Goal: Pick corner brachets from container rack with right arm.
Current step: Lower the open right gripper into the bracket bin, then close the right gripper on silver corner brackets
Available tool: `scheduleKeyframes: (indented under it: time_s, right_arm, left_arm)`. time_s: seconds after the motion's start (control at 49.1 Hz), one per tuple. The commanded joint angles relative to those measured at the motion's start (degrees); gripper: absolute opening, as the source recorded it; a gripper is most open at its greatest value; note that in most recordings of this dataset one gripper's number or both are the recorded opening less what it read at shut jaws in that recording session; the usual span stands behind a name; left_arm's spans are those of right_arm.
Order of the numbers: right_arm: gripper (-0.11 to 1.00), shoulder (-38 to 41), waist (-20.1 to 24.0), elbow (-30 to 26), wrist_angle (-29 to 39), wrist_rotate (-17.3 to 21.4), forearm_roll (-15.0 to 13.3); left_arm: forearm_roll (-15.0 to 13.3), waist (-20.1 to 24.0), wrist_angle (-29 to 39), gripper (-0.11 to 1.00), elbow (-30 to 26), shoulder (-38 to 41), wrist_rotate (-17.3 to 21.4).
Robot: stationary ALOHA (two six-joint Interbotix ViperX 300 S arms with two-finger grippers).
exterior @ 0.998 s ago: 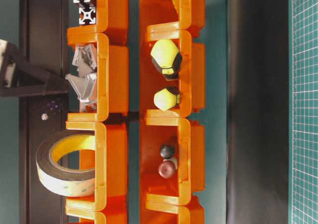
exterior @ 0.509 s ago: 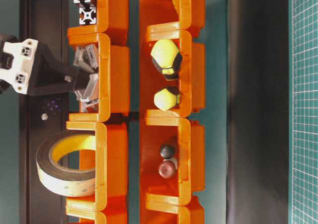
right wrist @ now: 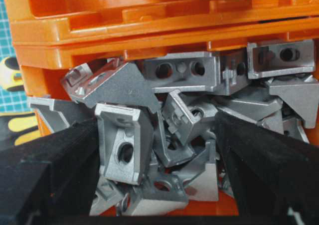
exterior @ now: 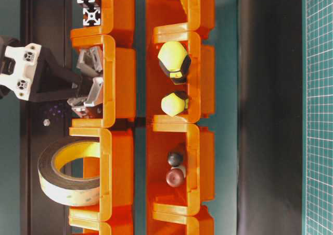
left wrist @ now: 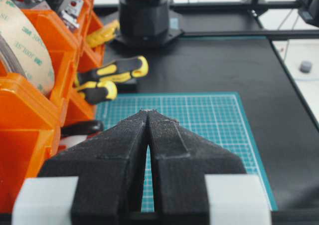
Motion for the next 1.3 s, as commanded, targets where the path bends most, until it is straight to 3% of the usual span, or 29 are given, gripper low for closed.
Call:
scheduleKeyframes:
  time_s: [0.0, 0.122, 0.285, 0.529, 0.937, 1.283]
  right_arm:
    - [0.70, -1.0, 0.7, -1.4, 0.0, -0.1, 0.1]
    - [0.68, -1.2, 1.2, -2.9, 1.1, 0.2, 0.0]
    - [0.46, -1.1, 1.8, -5.0, 3.3, 0.2, -0.1]
    - [0.30, -0.8, 1.8, -5.9, 4.2, 0.2, 0.0]
    - [0.28, -1.0, 1.8, -6.1, 4.7, 0.2, -0.1]
    - [0.28, -2.8, 3.3, -9.4, 6.1, 0.2, -0.1]
  left_arm:
    - [0.3, 0.1, -0.3, 0.00, -1.9, 0.2, -0.2]
    - [0.3, 0.1, -0.3, 0.00, -1.8, 0.2, -0.2]
    - [0.3, 0.1, -0.3, 0.00, -1.8, 0.2, -0.2]
    - [0.2, 0.2, -0.3, 0.00, -1.9, 0.2, -0.2]
    - [0.3, 0.4, -0.3, 0.00, -1.9, 0.2, -0.2]
    - [0.3, 0.4, -0.3, 0.00, -1.9, 0.2, -0.1]
